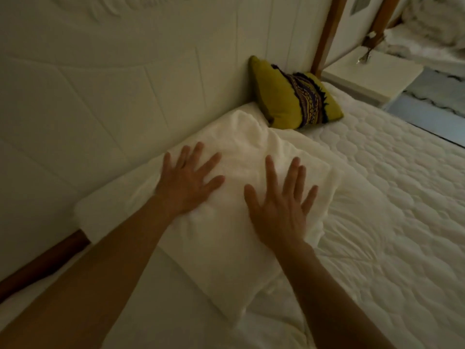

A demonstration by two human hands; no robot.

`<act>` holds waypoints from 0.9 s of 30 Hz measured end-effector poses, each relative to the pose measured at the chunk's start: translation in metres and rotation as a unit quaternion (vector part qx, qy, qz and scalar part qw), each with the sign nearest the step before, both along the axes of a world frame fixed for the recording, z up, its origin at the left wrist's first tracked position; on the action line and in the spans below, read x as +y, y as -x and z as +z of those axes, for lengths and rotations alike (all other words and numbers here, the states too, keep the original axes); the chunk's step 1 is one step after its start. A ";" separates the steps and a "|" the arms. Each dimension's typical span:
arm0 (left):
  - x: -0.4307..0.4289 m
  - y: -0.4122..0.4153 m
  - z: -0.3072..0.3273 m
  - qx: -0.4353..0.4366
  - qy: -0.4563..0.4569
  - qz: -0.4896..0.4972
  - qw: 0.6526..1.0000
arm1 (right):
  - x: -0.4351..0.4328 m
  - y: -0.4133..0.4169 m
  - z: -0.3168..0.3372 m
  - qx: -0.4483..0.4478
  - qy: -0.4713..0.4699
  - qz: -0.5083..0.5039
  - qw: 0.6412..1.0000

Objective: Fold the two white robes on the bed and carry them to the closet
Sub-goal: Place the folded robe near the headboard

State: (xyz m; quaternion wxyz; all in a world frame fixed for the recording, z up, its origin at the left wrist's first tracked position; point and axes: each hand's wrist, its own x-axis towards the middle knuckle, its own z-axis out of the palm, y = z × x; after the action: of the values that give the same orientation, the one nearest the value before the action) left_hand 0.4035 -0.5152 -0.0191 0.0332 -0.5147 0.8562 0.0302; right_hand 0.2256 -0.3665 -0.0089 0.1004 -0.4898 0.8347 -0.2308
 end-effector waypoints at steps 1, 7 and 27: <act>-0.006 -0.014 -0.006 0.000 -0.010 0.026 1.000 | -0.001 0.010 -0.016 0.000 -0.052 -0.011 0.999; -0.002 -0.081 -0.029 0.018 -0.057 0.147 0.987 | 0.021 0.024 -0.060 -0.028 -0.073 -0.077 0.994; 0.496 -0.118 -0.107 -0.048 -0.313 -0.310 0.897 | 0.708 -0.157 -0.146 -0.201 -0.375 -0.395 0.814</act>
State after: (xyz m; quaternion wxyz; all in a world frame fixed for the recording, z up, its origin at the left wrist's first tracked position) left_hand 0.5212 -0.0188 -0.1257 0.2409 -0.1876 0.9161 0.2598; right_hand 0.3825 0.3413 -0.1545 0.3418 0.0147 0.9396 -0.0125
